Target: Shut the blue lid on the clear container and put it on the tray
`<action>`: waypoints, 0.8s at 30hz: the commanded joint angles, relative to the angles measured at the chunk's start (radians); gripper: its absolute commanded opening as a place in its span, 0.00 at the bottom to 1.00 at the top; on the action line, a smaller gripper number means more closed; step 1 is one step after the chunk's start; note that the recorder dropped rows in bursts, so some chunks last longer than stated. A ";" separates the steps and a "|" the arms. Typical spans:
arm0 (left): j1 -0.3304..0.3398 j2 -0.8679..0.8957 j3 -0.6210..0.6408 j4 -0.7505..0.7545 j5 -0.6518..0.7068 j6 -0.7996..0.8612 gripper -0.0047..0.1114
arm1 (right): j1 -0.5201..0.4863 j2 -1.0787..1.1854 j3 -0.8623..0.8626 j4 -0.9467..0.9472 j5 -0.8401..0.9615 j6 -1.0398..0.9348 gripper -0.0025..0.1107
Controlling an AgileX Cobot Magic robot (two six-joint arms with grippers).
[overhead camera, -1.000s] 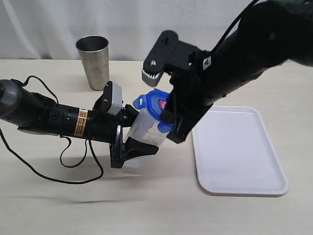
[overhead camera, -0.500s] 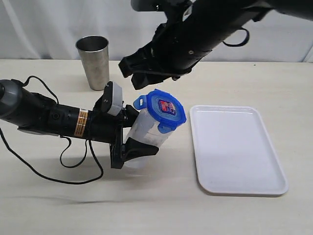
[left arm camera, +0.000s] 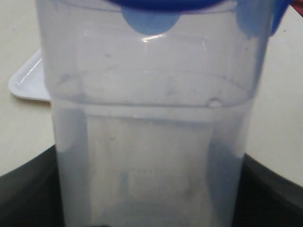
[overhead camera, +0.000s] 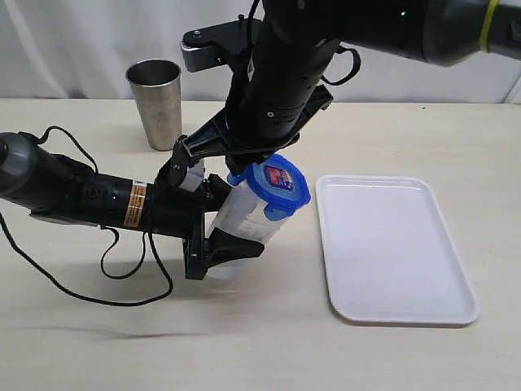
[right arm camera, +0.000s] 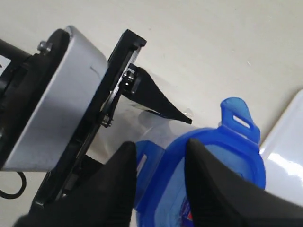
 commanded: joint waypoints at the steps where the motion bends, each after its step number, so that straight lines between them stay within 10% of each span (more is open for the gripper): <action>1: -0.001 -0.009 0.000 0.006 -0.041 -0.004 0.04 | 0.049 0.075 0.017 -0.071 0.093 0.044 0.29; 24: -0.001 -0.009 0.000 -0.003 -0.065 -0.006 0.04 | 0.091 0.044 -0.024 -0.170 0.123 0.069 0.29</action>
